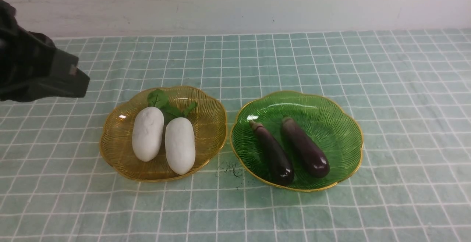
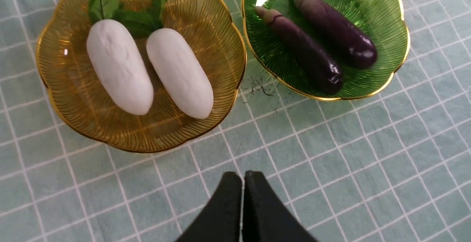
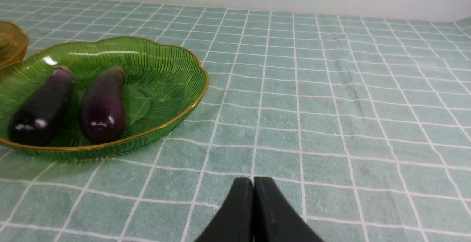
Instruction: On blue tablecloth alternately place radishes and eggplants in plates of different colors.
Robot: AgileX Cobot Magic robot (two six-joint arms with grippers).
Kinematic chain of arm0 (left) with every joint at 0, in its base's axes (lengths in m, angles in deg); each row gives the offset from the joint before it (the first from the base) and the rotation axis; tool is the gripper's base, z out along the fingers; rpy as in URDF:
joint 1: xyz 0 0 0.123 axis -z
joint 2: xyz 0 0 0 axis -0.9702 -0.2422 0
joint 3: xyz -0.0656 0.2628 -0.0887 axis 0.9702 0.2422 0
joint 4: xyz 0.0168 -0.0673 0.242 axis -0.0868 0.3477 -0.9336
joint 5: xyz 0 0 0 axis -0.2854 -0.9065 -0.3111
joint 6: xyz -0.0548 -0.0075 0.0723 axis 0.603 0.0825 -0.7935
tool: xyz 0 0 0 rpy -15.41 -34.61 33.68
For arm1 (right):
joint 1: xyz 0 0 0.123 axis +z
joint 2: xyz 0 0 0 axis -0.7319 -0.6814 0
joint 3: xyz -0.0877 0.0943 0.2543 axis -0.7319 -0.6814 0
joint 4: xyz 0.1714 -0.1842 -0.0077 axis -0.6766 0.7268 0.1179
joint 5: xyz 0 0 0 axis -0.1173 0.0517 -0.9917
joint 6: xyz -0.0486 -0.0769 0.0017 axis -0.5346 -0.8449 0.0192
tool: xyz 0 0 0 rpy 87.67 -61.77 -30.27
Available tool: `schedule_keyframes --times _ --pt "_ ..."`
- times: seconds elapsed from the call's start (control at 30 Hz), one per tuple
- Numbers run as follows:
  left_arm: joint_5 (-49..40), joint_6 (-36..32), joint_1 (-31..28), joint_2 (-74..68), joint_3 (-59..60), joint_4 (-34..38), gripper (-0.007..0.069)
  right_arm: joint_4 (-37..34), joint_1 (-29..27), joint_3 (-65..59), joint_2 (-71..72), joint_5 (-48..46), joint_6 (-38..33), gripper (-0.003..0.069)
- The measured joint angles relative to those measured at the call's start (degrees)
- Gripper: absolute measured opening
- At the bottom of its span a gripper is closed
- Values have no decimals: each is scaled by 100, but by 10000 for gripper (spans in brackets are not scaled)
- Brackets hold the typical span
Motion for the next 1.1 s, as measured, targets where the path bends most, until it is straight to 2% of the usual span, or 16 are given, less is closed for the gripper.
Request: schedule_keyframes --times 0.33,0.47,0.57,0.63,0.67,0.7,0.73,0.8,0.87,1.0,1.1 --pt "-30 -13 0 1512 365 -332 -8 17 89 2 0 -7 0 -15" --pt "-16 -13 0 2566 1259 -200 -8 17 89 2 0 -7 0 -15" --pt "486 -13 0 3361 2039 74 -8 17 89 2 0 -12 0 -15" --pt "1392 -13 0 3978 2652 271 -8 17 89 2 0 -12 0 -15" --pt "2155 -13 0 4345 3189 394 -8 17 89 2 0 -12 0 -15" --pt "2380 -13 0 4438 3255 412 -8 17 89 2 0 -12 0 -15" --pt "3267 -7 0 4756 3758 569 -8 17 89 2 0 -12 0 -15" --pt "3798 -7 0 4946 4098 711 -8 17 89 2 0 -12 0 -15" --pt "4960 7 0 5222 4675 1023 -8 17 89 2 0 -12 0 -15" --pt "6007 12 0 5393 5365 1378 -8 17 89 2 0 -12 0 -15" --pt "6256 12 0 5394 5713 1488 -8 17 89 2 0 -12 0 -15"
